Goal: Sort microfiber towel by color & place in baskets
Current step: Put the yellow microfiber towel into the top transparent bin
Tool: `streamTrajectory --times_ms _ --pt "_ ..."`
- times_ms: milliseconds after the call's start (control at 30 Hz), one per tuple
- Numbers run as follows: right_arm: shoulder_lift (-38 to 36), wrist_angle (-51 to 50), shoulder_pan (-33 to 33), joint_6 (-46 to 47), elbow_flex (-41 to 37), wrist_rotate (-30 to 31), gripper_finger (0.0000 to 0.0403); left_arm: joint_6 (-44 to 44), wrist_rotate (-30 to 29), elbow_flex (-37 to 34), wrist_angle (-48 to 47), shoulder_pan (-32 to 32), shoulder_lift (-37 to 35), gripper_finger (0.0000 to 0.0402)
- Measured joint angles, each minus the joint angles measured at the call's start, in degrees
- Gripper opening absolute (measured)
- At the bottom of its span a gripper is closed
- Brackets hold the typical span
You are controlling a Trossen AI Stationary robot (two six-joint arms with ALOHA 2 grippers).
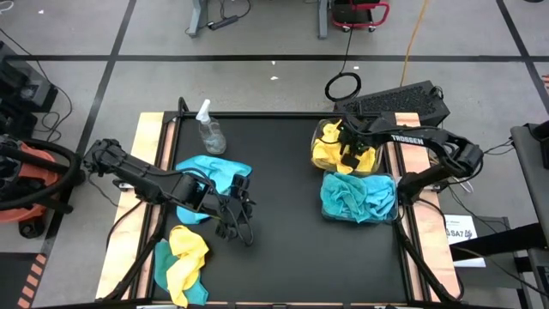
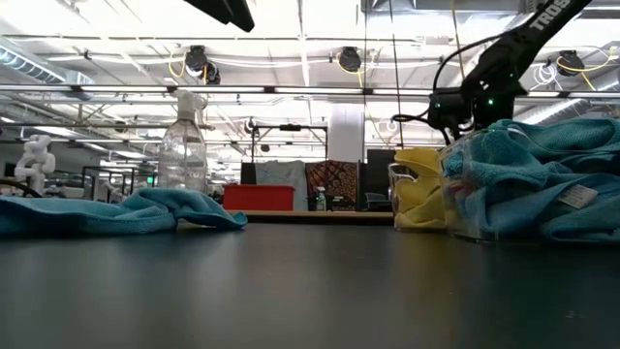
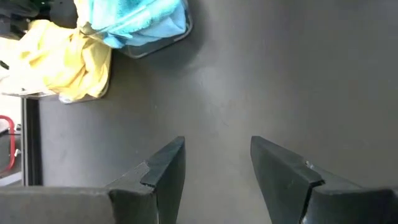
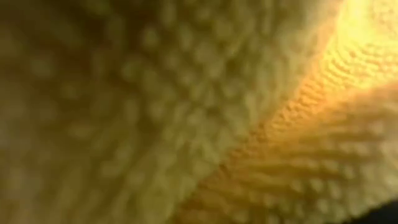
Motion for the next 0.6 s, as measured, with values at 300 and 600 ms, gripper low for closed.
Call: streamTrajectory --times_ms 300,600 --pt "-0.77 -1.1 -1.71 1.0 0.01 -3.39 0.0019 0.02 0.0 0.0 -0.04 0.3 0.0 0.0187" --pt "-3.24 -7.69 -1.69 1.76 5.92 -3.48 0.0114 0.13 0.0 0.0 -0.13 0.85 0.0 0.0187"
